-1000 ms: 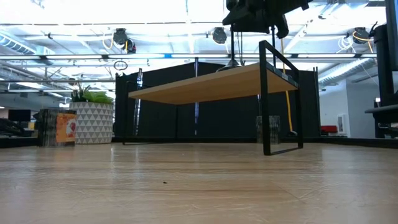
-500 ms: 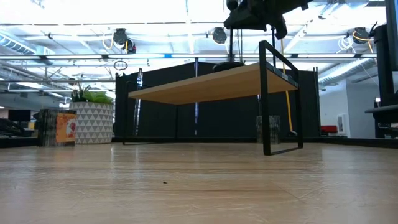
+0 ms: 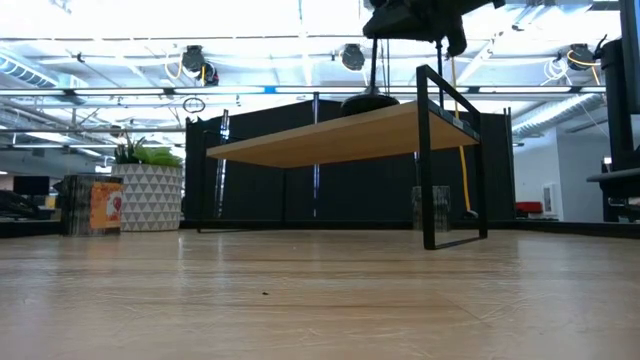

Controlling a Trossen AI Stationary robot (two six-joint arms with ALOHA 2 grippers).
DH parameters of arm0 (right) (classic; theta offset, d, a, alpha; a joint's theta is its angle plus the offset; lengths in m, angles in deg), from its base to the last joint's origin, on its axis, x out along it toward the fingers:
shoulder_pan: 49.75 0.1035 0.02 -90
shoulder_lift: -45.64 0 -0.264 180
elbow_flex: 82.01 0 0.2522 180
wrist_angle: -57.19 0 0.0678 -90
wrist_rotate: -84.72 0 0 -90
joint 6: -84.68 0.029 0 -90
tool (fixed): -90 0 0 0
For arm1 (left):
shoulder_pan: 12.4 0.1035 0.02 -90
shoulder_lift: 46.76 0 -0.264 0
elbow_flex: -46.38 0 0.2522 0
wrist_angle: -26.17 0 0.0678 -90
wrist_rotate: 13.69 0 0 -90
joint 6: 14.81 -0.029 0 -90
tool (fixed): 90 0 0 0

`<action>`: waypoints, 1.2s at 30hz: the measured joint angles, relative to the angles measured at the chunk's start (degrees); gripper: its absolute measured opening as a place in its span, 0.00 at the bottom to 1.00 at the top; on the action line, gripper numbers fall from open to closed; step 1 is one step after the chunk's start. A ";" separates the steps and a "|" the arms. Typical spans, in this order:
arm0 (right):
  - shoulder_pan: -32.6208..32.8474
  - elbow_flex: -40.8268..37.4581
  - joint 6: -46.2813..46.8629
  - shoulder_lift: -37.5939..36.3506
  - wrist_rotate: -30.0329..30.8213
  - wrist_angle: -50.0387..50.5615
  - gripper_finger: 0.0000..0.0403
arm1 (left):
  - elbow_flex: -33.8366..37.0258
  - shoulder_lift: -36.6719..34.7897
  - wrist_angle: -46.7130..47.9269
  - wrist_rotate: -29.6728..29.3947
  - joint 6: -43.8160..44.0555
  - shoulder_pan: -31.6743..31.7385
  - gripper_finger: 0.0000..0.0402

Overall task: Pick & Place candle stick holders
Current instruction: Put the left black candle holder on the shelf

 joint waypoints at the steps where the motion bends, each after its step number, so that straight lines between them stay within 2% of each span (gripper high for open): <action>1: 0.25 0.00 0.00 0.00 0.41 -0.01 0.03 | 0.00 0.00 0.00 0.00 0.00 0.00 0.39; 6: 1.67 -0.01 -1.20 -0.69 3.92 0.41 0.04 | 0.00 0.00 0.00 0.01 -0.48 0.00 0.39; 15: 2.56 0.02 -4.03 -5.60 4.23 2.78 0.04 | 0.00 0.00 0.00 0.02 -0.93 0.00 0.39; 22: 2.56 0.02 1.66 -6.51 4.03 9.69 0.04 | 0.00 0.00 0.00 0.01 -0.92 0.00 0.39; 36: 2.56 0.02 3.64 -6.47 2.31 13.85 0.04 | 0.00 0.00 -0.02 -0.05 -0.57 -0.02 0.39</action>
